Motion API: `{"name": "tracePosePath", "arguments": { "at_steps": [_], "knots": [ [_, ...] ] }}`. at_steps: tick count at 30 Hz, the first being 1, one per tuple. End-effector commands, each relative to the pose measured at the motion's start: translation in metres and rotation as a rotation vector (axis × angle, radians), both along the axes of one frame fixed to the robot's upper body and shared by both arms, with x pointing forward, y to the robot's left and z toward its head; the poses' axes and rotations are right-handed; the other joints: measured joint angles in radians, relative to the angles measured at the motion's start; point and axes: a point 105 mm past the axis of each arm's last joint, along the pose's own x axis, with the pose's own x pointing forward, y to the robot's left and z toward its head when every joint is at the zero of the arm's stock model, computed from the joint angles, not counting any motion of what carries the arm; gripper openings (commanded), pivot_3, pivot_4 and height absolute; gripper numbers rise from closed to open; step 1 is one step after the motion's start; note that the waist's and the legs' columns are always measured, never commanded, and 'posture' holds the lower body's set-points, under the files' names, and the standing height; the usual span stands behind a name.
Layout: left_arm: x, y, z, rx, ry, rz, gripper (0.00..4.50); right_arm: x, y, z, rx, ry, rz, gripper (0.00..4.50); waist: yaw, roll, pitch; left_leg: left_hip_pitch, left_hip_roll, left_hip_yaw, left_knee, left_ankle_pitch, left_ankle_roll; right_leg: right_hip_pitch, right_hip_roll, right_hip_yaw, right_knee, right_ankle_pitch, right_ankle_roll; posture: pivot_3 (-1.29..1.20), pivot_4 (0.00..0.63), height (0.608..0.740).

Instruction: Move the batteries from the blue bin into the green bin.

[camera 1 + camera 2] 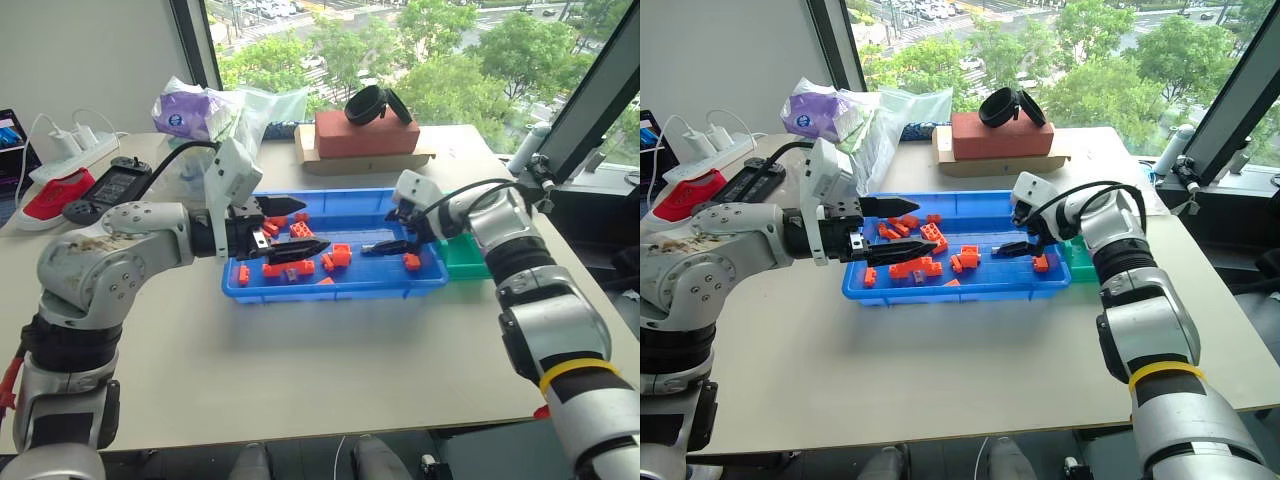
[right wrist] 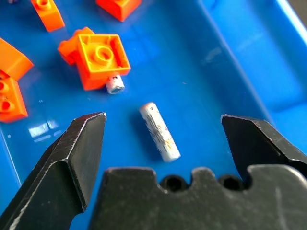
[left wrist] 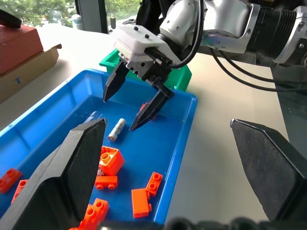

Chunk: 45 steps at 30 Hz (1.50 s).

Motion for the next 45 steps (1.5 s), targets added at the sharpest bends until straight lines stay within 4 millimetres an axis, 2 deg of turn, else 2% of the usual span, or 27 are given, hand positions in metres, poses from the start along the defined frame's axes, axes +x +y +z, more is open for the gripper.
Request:
{"name": "tracePosePath", "arguments": {
  "at_steps": [1,8,11,17,19,21,22,26,30,34,36,38,41,45],
  "knots": [
    [-0.002,-0.003,0.013,-0.017,-0.048,-0.013,4.5,0.008,-0.002,0.006,-0.07,-0.069,-0.02,4.47,0.005,0.0,0.0,0.0,0.0,0.0,0.0,0.0,0.0,0.0,0.0,0.0,0.0,0.0,0.0,0.0,0.15,0.74],
    [0.002,-0.003,0.012,0.013,-0.055,0.019,4.5,0.009,-0.007,-0.009,-0.127,-0.027,-0.061,4.47,0.003,0.0,0.0,0.0,0.0,0.0,0.0,0.0,0.0,0.0,0.0,0.0,0.0,0.0,0.0,0.0,0.15,0.74],
    [0.002,-0.004,0.013,0.009,-0.057,0.024,4.5,0.009,-0.005,-0.013,-0.121,0.007,-0.076,3.76,0.0,0.0,0.0,0.0,0.0,0.0,0.0,0.0,0.0,0.0,0.0,0.0,0.0,0.0,0.0,0.0,0.15,0.74],
    [0.002,-0.004,0.013,0.003,-0.063,0.027,4.5,0.005,-0.002,-0.019,-0.112,0.046,-0.058,1.72,0.001,0.0,0.0,0.0,0.0,0.0,0.0,0.0,0.0,0.0,0.0,0.0,0.0,0.0,0.0,0.0,0.15,0.74],
    [0.003,-0.002,0.014,0.003,-0.065,0.034,4.5,0.005,-0.003,-0.021,-0.114,0.048,-0.061,0.92,0.001,0.0,0.0,0.0,0.0,0.0,0.0,0.0,0.0,0.0,0.0,0.0,0.0,0.0,0.0,0.0,0.15,0.74],
    [0.003,-0.001,0.014,0.003,-0.066,0.038,4.5,0.005,-0.003,-0.022,-0.11,0.055,-0.064,0.34,0.0,0.0,0.0,0.0,0.0,0.0,0.0,0.0,0.0,0.0,0.0,0.0,0.0,0.0,0.0,0.0,0.15,0.74],
    [0.003,0.0,0.014,0.004,-0.066,0.041,4.5,0.004,-0.003,-0.023,-0.11,0.059,-0.064,0.24,0.0,0.0,0.0,0.0,0.0,0.0,0.0,0.0,0.0,0.0,0.0,0.0,0.0,0.0,0.0,0.0,0.15,0.74],
    [0.003,0.003,0.014,0.005,-0.067,0.051,4.5,0.003,-0.003,-0.017,-0.089,0.054,-0.051,0.24,0.0,0.0,0.0,0.0,0.0,0.0,0.0,0.0,0.0,0.0,0.0,0.0,0.0,0.0,0.0,0.0,0.15,0.74],
    [0.001,0.008,0.012,0.002,-0.065,0.06,4.5,0.0,0.005,0.03,0.175,0.025,0.008,0.24,0.0,0.0,0.0,0.0,0.0,0.0,0.0,0.0,0.0,0.0,0.0,0.0,0.0,0.0,0.0,0.0,0.15,0.74],
    [-0.001,0.004,0.009,-0.008,-0.063,0.051,4.5,0.006,-0.032,0.093,0.363,-0.12,-0.14,0.24,0.006,0.001,0.002,-0.001,0.0,0.0,0.0,0.0,0.0,0.0,0.0,0.0,0.0,0.0,0.0,0.0,0.15,0.74],
    [-0.001,0.003,0.009,-0.012,-0.062,0.043,4.5,0.007,-0.047,0.109,0.396,-0.171,-0.213,0.24,0.015,0.001,0.002,-0.001,0.0,0.0,0.0,0.0,0.0,0.0,0.0,0.0,0.0,0.0,0.0,0.0,0.15,0.74],
    [-0.002,0.002,0.009,-0.017,-0.061,0.037,4.5,0.011,-0.075,0.125,0.395,-0.249,-0.363,0.24,0.02,0.001,0.002,-0.001,0.0,0.0,0.0,0.0,0.0,0.0,0.0,0.0,-0.001,0.0,0.0,0.0,0.15,0.74],
    [0.002,0.0,0.011,-0.041,-0.049,0.039,4.5,0.014,-0.104,0.138,0.464,-0.294,-0.543,0.24,0.023,0.001,0.002,-0.001,0.0,0.0,-0.001,0.0,0.0,0.0,0.0,0.0,-0.002,0.0,0.0,0.0,0.15,0.74],
    [0.013,-0.001,0.013,-0.064,-0.044,0.076,4.5,0.013,-0.125,0.118,0.41,-0.253,-0.642,0.24,0.024,0.001,0.002,-0.001,0.0,0.0,-0.001,0.0,0.0,0.0,0.0,0.0,-0.003,0.0,0.0,0.0,0.15,0.74]
  ]
}}
